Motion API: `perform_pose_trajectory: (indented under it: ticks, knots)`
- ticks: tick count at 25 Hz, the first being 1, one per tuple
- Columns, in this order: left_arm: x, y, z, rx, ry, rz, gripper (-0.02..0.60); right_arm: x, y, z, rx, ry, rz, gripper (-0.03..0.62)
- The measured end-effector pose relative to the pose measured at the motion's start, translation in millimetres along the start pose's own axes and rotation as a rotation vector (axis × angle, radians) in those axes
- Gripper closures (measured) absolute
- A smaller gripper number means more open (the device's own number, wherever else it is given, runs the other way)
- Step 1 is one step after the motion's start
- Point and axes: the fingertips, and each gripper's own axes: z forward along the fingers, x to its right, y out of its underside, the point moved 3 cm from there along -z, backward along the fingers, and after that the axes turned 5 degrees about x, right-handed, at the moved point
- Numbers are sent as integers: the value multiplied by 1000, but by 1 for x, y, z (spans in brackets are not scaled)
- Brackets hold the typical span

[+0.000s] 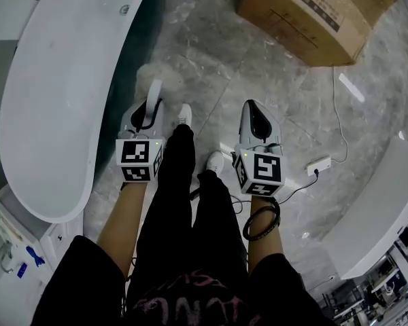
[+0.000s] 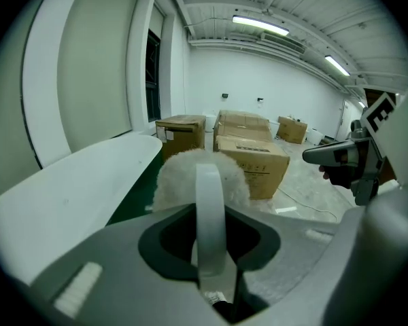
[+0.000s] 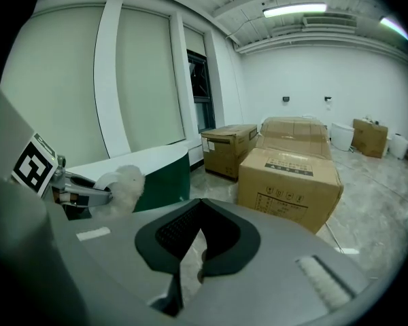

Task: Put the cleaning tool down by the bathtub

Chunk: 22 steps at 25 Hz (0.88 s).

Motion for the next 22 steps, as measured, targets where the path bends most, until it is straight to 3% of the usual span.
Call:
perform_pose_trajectory:
  ticks: [22]
  knots:
    - [-23,141,119,-72,-30,-27,495,19,155,109,-72,-11,38,576]
